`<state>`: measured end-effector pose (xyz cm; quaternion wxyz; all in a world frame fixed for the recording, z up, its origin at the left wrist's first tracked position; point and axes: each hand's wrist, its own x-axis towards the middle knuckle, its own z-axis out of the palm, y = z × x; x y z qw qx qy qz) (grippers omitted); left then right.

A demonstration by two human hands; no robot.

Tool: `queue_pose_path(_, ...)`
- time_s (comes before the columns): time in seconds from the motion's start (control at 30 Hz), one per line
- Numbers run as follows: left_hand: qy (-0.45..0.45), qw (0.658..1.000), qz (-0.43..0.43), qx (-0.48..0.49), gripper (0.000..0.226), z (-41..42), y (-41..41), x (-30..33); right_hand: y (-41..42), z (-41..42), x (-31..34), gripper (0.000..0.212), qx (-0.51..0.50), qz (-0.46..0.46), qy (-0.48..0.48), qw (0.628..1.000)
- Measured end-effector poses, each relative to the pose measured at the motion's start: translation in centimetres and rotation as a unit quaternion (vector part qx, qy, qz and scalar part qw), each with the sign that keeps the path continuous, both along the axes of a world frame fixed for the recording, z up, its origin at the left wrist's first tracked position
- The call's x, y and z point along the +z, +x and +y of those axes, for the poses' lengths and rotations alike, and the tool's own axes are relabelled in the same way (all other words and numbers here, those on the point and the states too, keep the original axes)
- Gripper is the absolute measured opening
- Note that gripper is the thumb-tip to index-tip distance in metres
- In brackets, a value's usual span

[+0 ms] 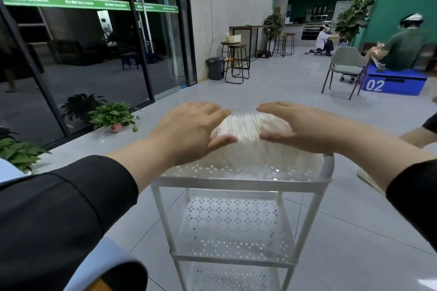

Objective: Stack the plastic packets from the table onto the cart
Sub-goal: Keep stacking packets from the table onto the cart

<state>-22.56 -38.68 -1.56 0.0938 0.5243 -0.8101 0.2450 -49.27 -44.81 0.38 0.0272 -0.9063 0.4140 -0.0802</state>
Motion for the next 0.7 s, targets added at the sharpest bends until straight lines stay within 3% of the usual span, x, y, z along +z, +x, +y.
queue_pose_path(0.17, -0.043, 0.989, 0.115, 0.087, 0.06, 3.9, 0.9, 1.6, 2.2, 3.0, 1.7, 0.068, 0.006, -0.059, -0.05, 0.997)
queue_pose_path(0.43, -0.051, 0.941, 0.166, 0.29, 0.045, 18.6, 10.3, 3.6, 16.0, 12.9, 2.0, 0.054, 0.185, -0.117, -0.061, 0.974)
queue_pose_path(0.7, -0.034, 0.832, 0.173, 0.526, 0.048, 43.3, 21.4, 1.7, 34.9, 28.9, -0.2, 0.054, 0.382, -0.113, 0.023, 0.917)
